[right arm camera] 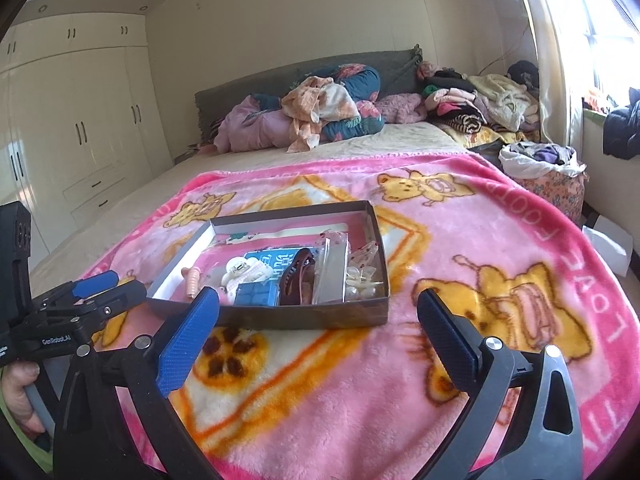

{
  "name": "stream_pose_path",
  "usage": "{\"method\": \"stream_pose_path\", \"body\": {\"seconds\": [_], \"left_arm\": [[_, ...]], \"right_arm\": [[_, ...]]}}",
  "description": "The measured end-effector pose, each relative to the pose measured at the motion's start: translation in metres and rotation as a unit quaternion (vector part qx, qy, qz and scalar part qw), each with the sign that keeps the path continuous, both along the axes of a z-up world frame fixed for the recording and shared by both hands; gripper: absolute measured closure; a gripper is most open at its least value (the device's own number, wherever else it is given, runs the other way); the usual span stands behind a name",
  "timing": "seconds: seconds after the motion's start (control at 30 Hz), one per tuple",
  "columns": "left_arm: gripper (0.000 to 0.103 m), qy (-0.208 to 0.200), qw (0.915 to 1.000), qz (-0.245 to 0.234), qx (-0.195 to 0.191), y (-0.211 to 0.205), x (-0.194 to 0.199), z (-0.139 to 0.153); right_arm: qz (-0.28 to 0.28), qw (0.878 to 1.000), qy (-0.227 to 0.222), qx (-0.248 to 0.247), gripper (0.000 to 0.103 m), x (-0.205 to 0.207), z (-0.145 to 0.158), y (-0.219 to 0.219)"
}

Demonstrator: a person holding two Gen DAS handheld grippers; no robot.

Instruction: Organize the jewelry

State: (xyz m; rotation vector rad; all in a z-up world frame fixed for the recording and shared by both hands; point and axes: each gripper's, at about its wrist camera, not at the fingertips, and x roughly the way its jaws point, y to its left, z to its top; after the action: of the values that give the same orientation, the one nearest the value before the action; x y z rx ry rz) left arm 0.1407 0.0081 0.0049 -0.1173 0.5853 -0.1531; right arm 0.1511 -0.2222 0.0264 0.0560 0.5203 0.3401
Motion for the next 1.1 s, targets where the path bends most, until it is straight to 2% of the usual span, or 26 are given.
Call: {"method": "stream_pose_path", "body": {"seconds": [0.6, 0.83, 1.1], "left_arm": [[0.012, -0.016, 0.9996, 0.015, 0.014, -0.007, -0.039, -0.018], [0.012, -0.013, 0.9994, 0.023, 0.020, -0.007, -0.047, -0.024], [0.011, -0.027, 0.9987, 0.031, 0.030, -0.012, -0.057, -0.024]], "right_arm": [[-0.009, 0.998, -0.054, -0.029, 0.006, -0.046, 0.000, 0.004], [-0.006, 0.998, -0.058, -0.039, 0.006, -0.057, -0.007, 0.008], [-0.004, 0.998, -0.050, -0.047, 0.006, -0.069, -0.018, 0.012]]}}
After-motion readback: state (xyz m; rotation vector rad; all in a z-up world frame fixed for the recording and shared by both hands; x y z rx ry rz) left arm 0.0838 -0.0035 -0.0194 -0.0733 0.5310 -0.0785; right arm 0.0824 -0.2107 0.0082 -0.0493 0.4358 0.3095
